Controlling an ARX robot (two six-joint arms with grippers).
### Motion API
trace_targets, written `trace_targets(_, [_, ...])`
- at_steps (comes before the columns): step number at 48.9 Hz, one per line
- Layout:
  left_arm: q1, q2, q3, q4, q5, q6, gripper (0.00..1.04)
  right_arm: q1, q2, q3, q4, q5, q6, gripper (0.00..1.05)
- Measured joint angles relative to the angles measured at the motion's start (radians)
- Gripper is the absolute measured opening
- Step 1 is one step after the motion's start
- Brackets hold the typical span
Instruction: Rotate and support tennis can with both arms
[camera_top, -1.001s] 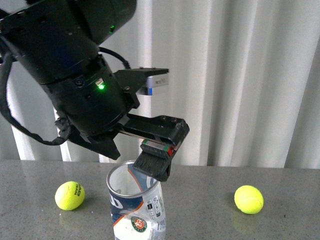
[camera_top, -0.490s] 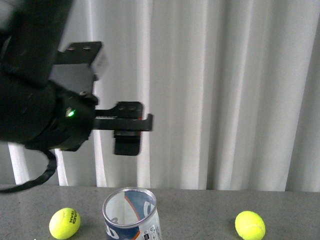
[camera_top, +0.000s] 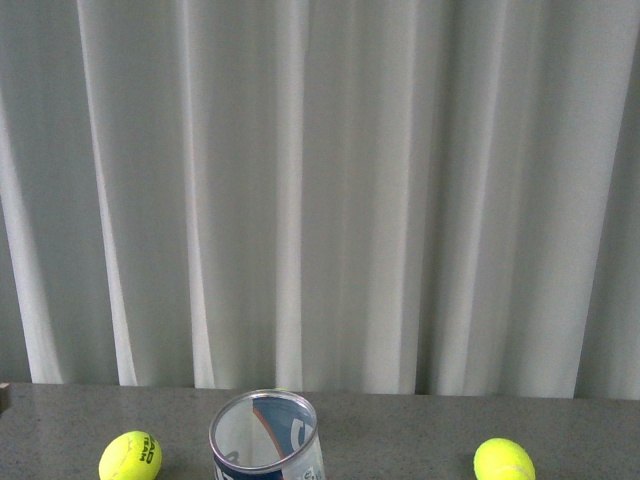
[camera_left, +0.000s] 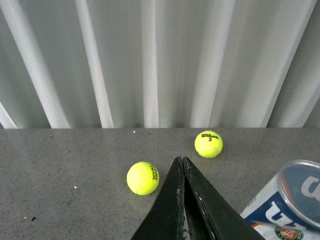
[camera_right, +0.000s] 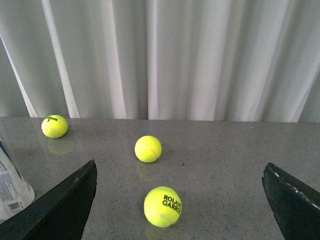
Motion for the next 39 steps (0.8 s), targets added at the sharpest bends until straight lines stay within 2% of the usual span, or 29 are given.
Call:
trace_targets(6, [0.050, -0.095, -0.089, 0.003, 0.032, 0.002, 0.04, 0.000, 0.000, 0.000, 0.000, 0.000, 0.000, 0.98])
trace_targets(24, [0.113, -0.285, -0.215, -0.062, 0.096, 0.002, 0.04, 0.000, 0.000, 0.000, 0.000, 0.000, 0.000, 0.98])
trace_targets(30, [0.185, -0.359, -0.248, -0.106, 0.180, 0.002, 0.04, 0.000, 0.000, 0.000, 0.000, 0.000, 0.000, 0.98])
trace_targets(39, [0.201, -0.482, -0.283, -0.191, 0.182, 0.002, 0.04, 0.000, 0.000, 0.000, 0.000, 0.000, 0.000, 0.98])
